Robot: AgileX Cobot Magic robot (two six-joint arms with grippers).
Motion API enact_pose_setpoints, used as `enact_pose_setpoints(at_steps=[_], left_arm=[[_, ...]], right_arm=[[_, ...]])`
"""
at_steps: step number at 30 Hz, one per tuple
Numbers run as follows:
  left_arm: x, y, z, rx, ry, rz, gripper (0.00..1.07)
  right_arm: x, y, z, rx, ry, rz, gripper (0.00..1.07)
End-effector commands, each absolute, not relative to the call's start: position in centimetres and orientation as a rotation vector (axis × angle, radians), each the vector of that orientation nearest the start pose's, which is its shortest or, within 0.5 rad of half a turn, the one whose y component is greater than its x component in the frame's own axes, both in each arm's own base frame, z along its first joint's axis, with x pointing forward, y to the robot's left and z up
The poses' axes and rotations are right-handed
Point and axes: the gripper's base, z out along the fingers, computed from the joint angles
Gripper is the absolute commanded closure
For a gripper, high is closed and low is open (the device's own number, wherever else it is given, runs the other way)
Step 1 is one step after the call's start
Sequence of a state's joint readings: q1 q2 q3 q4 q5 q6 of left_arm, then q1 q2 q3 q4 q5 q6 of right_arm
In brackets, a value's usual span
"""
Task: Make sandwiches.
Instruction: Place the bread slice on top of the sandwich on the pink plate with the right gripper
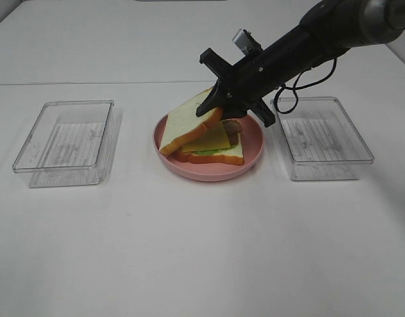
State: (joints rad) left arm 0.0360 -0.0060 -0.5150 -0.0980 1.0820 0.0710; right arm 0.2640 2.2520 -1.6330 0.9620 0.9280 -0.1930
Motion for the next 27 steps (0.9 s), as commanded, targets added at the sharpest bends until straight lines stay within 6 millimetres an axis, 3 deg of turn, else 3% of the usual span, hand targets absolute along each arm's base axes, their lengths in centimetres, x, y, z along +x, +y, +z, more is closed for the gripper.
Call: enact_pose_setpoints(at_steps=[1, 7, 9, 12, 14, 17, 19, 22, 27], left_arm=[[-1.1, -0.9, 28.0, 0.037, 2.017, -0.064, 0.06], [-1.1, -0.9, 28.0, 0.037, 2.017, -0.064, 0.06], [-1.1, -0.9, 28.0, 0.037, 2.017, -0.064, 0.06], [-1.1, -0.9, 28.0, 0.037, 2.017, -0.064, 0.06], [-1.1, -0.9, 28.0, 0.037, 2.017, -0.064, 0.06], [-1.1, -0.9, 28.0, 0.037, 2.017, -0.064, 0.06], [-1.1, -0.9, 28.0, 0.037, 2.017, -0.064, 0.06], [-1.1, -0.9, 28.0, 0.037, 2.017, -0.064, 0.06], [-1.1, -0.9, 28.0, 0.037, 2.017, -0.064, 0.06]], right_arm=[[43.0, 17.6, 14.3, 0.136, 2.834, 1.153, 1.07], [43.0, 17.5, 14.2, 0.121, 2.841, 1.135, 1.07], [43.0, 17.5, 14.3, 0.121, 2.838, 1.134, 0.87], [43.0, 17.5, 14.4, 0.121, 2.837, 1.136, 0.82], [43.0, 17.4, 14.4, 0.108, 2.839, 1.124, 0.54], [43.0, 17.4, 14.5, 0.099, 2.841, 1.115, 0.49], [42.8, 16.9, 15.3, -0.003, 2.847, 1.013, 0.27], [42.7, 16.7, 15.4, -0.035, 2.852, 0.974, 0.25], [42.3, 15.1, 17.6, -0.069, 2.885, 0.684, 0.24]])
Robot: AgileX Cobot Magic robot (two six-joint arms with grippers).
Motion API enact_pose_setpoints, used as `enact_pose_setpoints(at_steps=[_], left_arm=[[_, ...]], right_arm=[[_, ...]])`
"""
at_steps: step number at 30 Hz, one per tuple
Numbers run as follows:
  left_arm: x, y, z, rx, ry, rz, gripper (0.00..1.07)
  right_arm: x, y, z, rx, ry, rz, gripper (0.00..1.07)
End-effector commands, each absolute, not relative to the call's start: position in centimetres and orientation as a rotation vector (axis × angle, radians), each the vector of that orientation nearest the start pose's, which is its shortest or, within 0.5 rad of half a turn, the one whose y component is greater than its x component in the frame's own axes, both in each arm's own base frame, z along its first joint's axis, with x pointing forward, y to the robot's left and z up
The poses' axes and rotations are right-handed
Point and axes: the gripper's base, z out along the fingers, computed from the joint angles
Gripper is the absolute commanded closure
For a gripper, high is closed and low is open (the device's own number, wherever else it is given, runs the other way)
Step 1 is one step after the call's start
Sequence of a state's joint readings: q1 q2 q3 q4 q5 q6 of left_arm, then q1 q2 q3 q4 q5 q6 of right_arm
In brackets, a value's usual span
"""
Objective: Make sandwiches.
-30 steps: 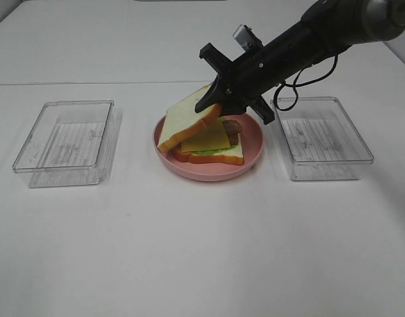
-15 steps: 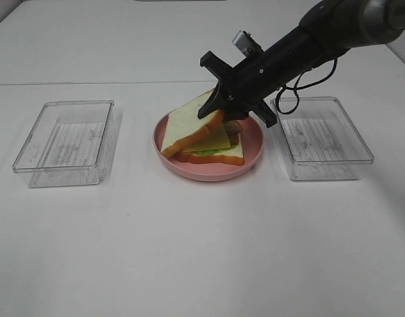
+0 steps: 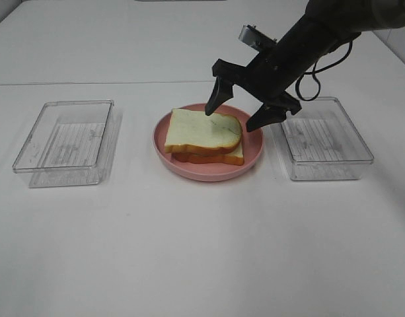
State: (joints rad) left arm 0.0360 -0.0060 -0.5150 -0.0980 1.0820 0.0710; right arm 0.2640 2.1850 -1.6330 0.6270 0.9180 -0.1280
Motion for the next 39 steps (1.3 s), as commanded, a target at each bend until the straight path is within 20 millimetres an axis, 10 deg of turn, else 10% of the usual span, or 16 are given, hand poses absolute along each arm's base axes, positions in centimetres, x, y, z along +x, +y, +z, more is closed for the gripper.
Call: enact_pose_setpoints(at_steps=[1, 16, 24, 39], left_arm=[[-1.1, -0.9, 28.0, 0.037, 2.017, -0.064, 0.06], [-1.1, -0.9, 28.0, 0.037, 2.017, -0.064, 0.06], [-1.1, -0.9, 28.0, 0.037, 2.017, -0.065, 0.06], [-1.1, -0.9, 28.0, 0.037, 2.017, -0.066, 0.06]], right_arm=[[42.3, 15.1, 17.6, -0.069, 2.885, 0.684, 0.24], [39.8, 9.7, 24.6, -0.124, 2.913, 0.020, 0.24], [40.1, 4.1, 24.9, 0.076, 2.977, 0.008, 0.25], [33.7, 3.2, 27.9, 0.086, 2.958, 0.006, 0.26]])
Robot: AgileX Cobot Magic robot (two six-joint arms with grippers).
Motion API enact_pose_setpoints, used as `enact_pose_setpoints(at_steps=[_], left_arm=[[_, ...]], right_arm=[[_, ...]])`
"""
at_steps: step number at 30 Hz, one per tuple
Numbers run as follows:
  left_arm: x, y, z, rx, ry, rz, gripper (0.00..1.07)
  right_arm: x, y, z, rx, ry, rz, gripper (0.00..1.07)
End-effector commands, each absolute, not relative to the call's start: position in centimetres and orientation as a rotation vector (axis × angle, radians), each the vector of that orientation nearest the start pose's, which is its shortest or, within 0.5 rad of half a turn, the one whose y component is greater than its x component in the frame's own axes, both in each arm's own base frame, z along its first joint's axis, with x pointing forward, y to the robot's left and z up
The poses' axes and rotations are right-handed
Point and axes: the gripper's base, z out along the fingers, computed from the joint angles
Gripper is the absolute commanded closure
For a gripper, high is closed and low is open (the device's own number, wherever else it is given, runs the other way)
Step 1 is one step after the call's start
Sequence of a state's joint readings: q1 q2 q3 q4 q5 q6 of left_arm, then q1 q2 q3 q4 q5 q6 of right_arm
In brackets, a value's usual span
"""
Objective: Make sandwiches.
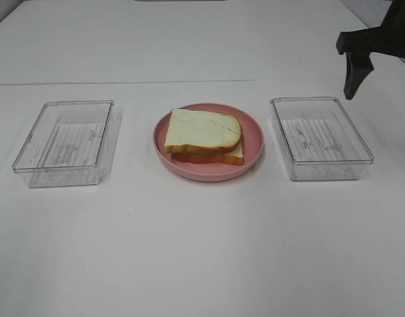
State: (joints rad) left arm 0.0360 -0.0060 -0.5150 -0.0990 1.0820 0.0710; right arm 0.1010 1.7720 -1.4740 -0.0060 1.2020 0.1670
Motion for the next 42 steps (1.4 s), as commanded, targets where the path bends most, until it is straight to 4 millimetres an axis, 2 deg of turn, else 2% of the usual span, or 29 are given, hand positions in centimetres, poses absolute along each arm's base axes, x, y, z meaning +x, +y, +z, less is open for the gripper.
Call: enact_pose_setpoints(at_steps=[1, 2, 3, 4, 5, 6, 7, 8, 9, 10, 11, 12, 13, 14, 15, 16, 17, 19, 20, 21, 23, 24, 25, 26, 30, 31, 36, 38, 42], left_arm=[[-1.1, -0.9, 28.0, 0.037, 2.017, -0.066, 0.06], [-1.1, -0.9, 28.0, 0.037, 2.017, -0.066, 0.06], [-1.1, -0.9, 28.0, 0.037, 2.017, -0.066, 0.06], [-1.1, -0.9, 28.0, 0.037, 2.017, -0.066, 0.06], [-1.1, -0.9, 28.0, 0.037, 2.017, -0.066, 0.06], [-1.1, -0.9, 28.0, 0.037, 2.017, -0.066, 0.06], [-1.1, -0.9, 28.0, 0.037, 2.017, -0.066, 0.06], [-1.1, -0.9, 28.0, 0.037, 2.017, -0.066, 0.06], [-1.1, -0.9, 28.0, 0.037, 2.017, -0.066, 0.06], [-1.1, -0.9, 28.0, 0.037, 2.017, -0.066, 0.06], [-1.1, -0.9, 28.0, 0.037, 2.017, -0.066, 0.06], [-1.1, -0.9, 28.0, 0.037, 2.017, -0.066, 0.06], [-1.1, -0.9, 28.0, 0.037, 2.017, -0.066, 0.06], [-1.1, -0.9, 28.0, 0.037, 2.017, -0.066, 0.06], [-1.1, -0.9, 28.0, 0.037, 2.017, -0.066, 0.06], [-1.1, -0.9, 28.0, 0.037, 2.017, -0.067, 0.06], [-1.1, -0.9, 28.0, 0.037, 2.017, -0.067, 0.06], [-1.1, -0.9, 28.0, 0.037, 2.017, -0.067, 0.06], [-1.1, -0.9, 28.0, 0.037, 2.017, -0.067, 0.06], [-1.1, -0.9, 28.0, 0.037, 2.017, -0.067, 0.06], [-1.1, -0.9, 28.0, 0.037, 2.017, -0.067, 0.06], [-1.1, -0.9, 28.0, 0.037, 2.017, -0.069, 0.06], [-1.1, -0.9, 28.0, 0.037, 2.017, -0.069, 0.06], [-1.1, -0.9, 28.0, 0.037, 2.017, -0.069, 0.06], [-1.1, -0.9, 28.0, 0.037, 2.017, -0.069, 0.06], [-1.1, -0.9, 28.0, 0.037, 2.017, -0.069, 0.06], [-1.1, -0.9, 28.0, 0.037, 2.017, -0.069, 0.06], [-1.1, -0.9, 28.0, 0.037, 2.017, -0.069, 0.06], [-1.1, -1.0, 28.0, 0.037, 2.017, -0.071, 0.06]], right_arm=[[31.5, 3.0, 28.4, 0.089, 2.938, 0.012, 0.26], [30.3, 2.9, 28.7, 0.093, 2.927, 0.017, 0.26], [30.3, 2.9, 28.7, 0.093, 2.927, 0.017, 0.26], [27.9, 2.7, 29.3, 0.099, 2.898, 0.026, 0.26], [27.0, 2.6, 29.5, 0.101, 2.887, 0.028, 0.26], [27.0, 2.6, 29.5, 0.101, 2.887, 0.028, 0.26], [24.8, 2.3, 30.0, 0.107, 2.851, 0.035, 0.26], [23.6, 2.2, 30.4, 0.107, 2.828, 0.039, 0.26], [23.6, 2.2, 30.4, 0.107, 2.828, 0.039, 0.26], [21.5, 2.0, 30.8, 0.106, 2.788, 0.047, 0.26], [20.4, 1.9, 31.1, 0.105, 2.763, 0.051, 0.26], [20.4, 1.9, 31.1, 0.105, 2.763, 0.051, 0.26], [18.2, 1.7, 31.8, 0.104, 2.707, 0.061, 0.27], [18.2, 1.7, 31.8, 0.104, 2.707, 0.061, 0.27], [16.2, 1.5, 32.1, 0.084, 2.661, 0.064, 0.27], [15.1, 1.4, 32.2, 0.071, 2.635, 0.065, 0.27], [15.1, 1.4, 32.2, 0.071, 2.635, 0.065, 0.27], [12.2, 1.1, 31.9, 0.046, 2.569, 0.068, 0.27], [12.2, 1.1, 31.9, 0.046, 2.569, 0.068, 0.27], [10.3, 0.9, 31.5, 0.033, 2.515, 0.071, 0.27], [9.6, 0.8, 31.3, 0.031, 2.492, 0.074, 0.27], [8.2, 0.7, 30.7, 0.031, 2.443, 0.080, 0.27], [8.2, 0.7, 30.7, 0.031, 2.443, 0.080, 0.27], [6.8, 0.5, 29.9, 0.030, 2.395, 0.085, 0.27], [5.0, 0.4, 28.5, 0.027, 2.350, 0.089, 0.27], [3.9, 0.3, 27.7, 0.015, 2.319, 0.087, 0.27], [2.2, 0.1, 27.1, 0.002, 2.249, 0.089, 0.27], [0.7, -0.1, 26.6, 0.003, 2.173, 0.096, 0.27], [-0.1, -0.2, 26.5, 0.004, 2.129, 0.099, 0.27]])
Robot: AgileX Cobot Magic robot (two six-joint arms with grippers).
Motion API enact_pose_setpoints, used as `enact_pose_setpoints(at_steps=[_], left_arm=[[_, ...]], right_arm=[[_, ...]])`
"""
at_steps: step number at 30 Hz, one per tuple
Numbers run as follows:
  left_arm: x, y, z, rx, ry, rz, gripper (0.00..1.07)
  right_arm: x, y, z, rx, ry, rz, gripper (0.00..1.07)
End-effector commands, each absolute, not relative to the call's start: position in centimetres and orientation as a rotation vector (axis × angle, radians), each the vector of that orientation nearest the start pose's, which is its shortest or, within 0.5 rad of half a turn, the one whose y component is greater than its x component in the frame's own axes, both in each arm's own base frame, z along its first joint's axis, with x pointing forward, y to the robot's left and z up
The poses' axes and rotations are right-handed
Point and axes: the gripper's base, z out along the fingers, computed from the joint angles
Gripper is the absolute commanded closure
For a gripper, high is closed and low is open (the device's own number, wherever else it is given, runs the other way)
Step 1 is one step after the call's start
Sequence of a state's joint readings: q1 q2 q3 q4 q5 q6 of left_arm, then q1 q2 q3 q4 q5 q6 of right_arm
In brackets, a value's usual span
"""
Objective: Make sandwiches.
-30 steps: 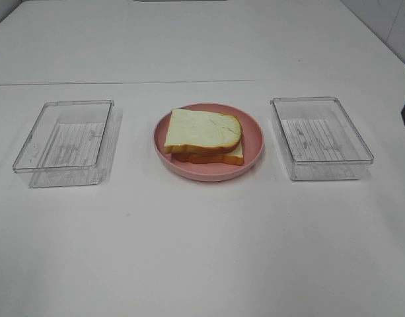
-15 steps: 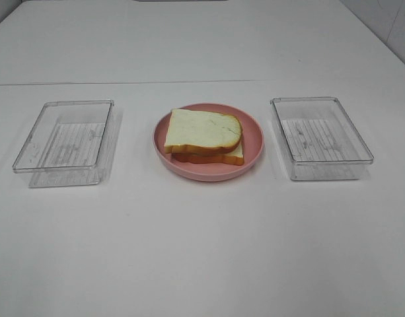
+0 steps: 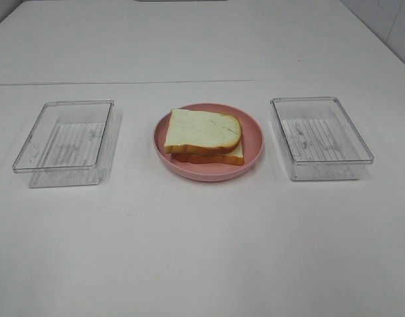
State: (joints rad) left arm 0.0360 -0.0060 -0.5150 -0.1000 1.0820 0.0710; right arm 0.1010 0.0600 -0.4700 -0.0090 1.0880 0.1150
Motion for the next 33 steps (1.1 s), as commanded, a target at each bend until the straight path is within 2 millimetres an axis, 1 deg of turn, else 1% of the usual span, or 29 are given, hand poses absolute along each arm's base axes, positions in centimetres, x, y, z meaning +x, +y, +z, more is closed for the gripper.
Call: enact_pose_setpoints(at_steps=[1, 2, 7, 24, 33], left_arm=[[-1.09, -0.95, 28.04, 0.037, 2.017, -0.071, 0.06], [-1.09, -0.95, 28.04, 0.037, 2.017, -0.071, 0.06], [-1.08, -0.94, 28.04, 0.038, 2.017, -0.069, 0.06], [-1.01, -0.94, 28.04, 0.038, 2.022, -0.069, 0.06], [-1.01, -0.94, 28.04, 0.038, 2.022, -0.069, 0.06]], right_arm=[[-0.42, -0.19, 26.46, 0.004, 2.114, 0.099, 0.27], [-0.76, -0.25, 26.14, 0.004, 2.097, 0.097, 0.27], [-0.66, -0.19, 26.11, -0.020, 2.096, 0.091, 0.27], [-0.65, -0.15, 26.12, -0.020, 2.094, 0.096, 0.27], [-0.66, -0.09, 26.12, 0.063, 2.092, 0.051, 0.27]])
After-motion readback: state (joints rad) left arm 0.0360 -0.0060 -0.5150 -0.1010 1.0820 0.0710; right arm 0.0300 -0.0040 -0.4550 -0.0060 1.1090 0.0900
